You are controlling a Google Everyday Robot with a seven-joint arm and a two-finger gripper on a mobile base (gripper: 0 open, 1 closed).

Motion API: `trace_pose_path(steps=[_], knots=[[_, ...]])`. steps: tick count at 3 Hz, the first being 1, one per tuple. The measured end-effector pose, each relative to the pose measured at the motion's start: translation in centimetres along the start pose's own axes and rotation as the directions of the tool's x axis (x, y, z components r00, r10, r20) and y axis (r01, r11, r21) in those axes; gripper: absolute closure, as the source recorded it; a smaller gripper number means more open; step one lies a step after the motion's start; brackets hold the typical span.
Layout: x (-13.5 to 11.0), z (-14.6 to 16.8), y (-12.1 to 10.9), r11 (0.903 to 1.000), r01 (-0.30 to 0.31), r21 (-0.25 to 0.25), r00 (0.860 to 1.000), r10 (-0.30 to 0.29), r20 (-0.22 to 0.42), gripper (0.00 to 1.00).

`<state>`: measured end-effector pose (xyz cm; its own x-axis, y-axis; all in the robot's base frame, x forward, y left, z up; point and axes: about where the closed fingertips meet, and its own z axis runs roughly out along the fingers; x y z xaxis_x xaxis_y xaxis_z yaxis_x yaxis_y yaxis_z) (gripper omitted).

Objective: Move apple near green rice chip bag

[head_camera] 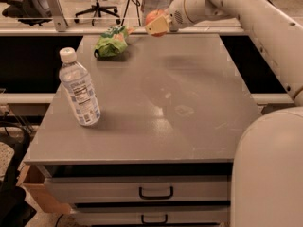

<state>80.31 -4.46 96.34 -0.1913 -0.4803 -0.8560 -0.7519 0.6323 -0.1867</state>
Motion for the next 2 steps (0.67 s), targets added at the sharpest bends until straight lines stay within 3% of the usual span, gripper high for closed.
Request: trace_pose_path(steps=[1,2], knots=[[3.1,4.5,-0.8,0.9934,-0.114,0.003,0.991,0.114,0.074,1.00],[4.2,7.2,-0.2,0.9873,-0.157,-0.027,0.983,0.159,0.096,1.00]])
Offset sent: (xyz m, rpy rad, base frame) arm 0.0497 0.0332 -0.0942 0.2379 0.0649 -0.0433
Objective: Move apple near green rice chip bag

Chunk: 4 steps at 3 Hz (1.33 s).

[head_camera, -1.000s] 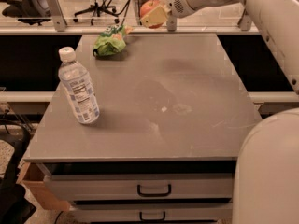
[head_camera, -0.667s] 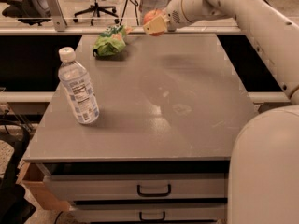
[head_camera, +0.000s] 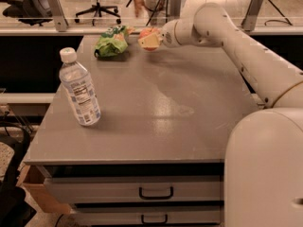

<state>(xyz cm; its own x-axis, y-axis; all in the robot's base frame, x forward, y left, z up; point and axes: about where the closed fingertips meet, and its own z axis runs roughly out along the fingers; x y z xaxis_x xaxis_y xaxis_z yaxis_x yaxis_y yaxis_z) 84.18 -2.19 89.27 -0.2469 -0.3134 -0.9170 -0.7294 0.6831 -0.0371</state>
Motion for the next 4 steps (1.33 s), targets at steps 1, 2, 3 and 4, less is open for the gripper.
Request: trace_pose_path(steps=[1,2,3,4], knots=[[1.1,2.1,1.0,0.9999,0.005,-0.009,0.999,-0.005,-0.047,1.00],[3.0,4.2,1.4,0.9999,0.006,-0.011,0.997,-0.007,-0.075,1.00],[2.7,4.1,1.4,0.9999,0.006,-0.011,0.997,-0.007,-0.075,0.83],[2.6,4.0,1.4,0.9999,0.006,-0.011,0.997,-0.007,-0.075,0.59]])
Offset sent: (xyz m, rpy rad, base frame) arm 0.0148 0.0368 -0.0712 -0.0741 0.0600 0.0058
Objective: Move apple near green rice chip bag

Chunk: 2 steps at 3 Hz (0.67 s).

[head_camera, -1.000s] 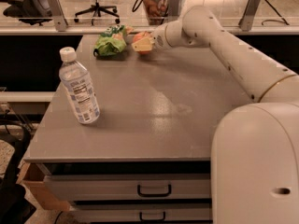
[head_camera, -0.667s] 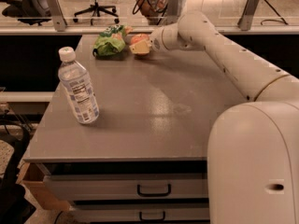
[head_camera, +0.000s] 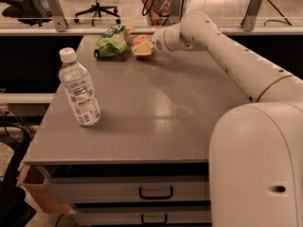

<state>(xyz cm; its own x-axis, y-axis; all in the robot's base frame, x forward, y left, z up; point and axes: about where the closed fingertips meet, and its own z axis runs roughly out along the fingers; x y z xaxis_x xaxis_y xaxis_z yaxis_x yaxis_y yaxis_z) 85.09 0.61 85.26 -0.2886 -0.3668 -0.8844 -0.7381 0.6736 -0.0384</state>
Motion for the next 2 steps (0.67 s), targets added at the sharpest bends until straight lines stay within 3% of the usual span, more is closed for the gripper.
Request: trace_pose_path(steps=[2], knots=[[-0.02,0.00,0.01,1.0000,0.000,0.000,1.000,0.000,0.000,0.12]])
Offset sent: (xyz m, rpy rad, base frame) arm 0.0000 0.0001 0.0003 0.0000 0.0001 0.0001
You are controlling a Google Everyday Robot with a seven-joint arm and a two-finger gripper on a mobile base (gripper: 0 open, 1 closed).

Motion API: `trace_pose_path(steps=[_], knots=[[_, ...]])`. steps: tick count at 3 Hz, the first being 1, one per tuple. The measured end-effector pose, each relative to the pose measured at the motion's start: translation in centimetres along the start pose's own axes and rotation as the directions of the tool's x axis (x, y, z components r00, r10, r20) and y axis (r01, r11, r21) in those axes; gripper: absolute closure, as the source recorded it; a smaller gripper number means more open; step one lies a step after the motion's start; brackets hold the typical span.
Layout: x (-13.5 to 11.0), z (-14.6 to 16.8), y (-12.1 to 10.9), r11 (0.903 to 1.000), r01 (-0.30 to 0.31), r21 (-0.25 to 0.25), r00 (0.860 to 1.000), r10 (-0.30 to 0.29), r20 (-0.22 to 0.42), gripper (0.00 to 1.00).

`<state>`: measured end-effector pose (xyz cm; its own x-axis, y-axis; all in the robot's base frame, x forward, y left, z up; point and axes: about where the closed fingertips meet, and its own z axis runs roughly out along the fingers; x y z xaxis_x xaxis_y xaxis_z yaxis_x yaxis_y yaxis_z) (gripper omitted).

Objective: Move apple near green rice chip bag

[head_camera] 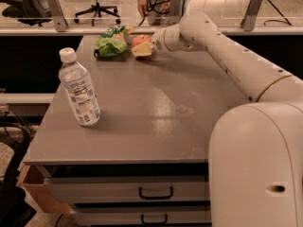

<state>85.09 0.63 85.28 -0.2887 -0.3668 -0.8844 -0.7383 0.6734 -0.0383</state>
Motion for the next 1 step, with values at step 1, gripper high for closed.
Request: trace_pose_path(steps=[1], knots=[[0.09,0.26,0.18,1.0000,0.000,-0.004,1.000,0.000,-0.002,0.00]])
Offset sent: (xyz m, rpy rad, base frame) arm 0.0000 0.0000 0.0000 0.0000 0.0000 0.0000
